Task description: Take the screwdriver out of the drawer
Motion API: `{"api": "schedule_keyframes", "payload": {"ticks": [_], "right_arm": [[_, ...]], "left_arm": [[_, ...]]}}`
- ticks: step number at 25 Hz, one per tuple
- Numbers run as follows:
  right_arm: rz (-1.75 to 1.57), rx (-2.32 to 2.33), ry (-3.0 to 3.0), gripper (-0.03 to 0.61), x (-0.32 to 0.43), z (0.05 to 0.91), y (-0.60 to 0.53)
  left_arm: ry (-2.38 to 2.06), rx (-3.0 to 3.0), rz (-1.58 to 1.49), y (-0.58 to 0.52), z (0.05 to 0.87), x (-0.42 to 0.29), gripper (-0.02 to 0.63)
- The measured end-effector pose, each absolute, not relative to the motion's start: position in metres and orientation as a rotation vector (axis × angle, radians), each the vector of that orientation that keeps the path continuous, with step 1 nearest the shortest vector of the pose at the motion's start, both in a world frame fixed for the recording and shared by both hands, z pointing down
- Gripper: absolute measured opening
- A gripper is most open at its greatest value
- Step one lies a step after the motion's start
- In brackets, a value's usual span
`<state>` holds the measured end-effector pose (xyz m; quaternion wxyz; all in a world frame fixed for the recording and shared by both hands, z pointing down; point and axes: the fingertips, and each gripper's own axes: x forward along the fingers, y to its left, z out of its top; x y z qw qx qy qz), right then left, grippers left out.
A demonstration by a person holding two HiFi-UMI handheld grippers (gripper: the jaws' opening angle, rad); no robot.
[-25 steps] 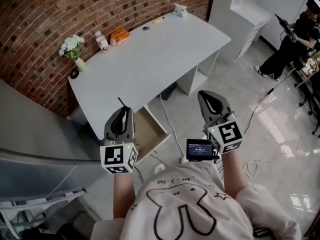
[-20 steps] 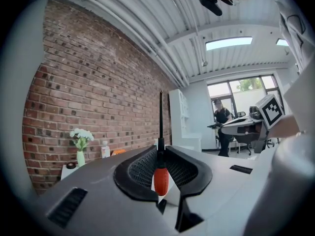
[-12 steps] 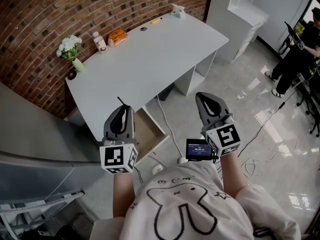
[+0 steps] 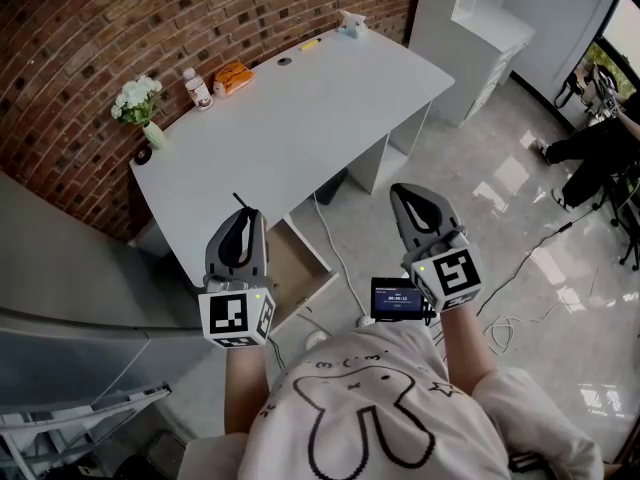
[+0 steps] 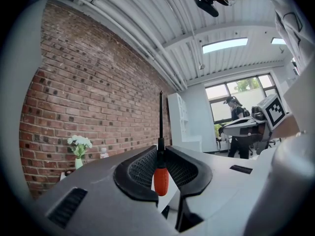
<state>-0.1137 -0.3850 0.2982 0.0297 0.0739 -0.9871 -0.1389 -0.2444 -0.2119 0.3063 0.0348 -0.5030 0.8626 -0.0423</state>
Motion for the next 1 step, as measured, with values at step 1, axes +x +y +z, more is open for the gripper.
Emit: {"api": "schedule_keyframes", "payload": {"ticks": [1], "right_arm": [[-0.429, 0.228, -3.045, 0.02, -0.1137, 0.2979, -0.3848]], "left_arm": [[2.646, -1.543, -0.13, -0.2119, 0.3048, -0.2445, 0.061]]}}
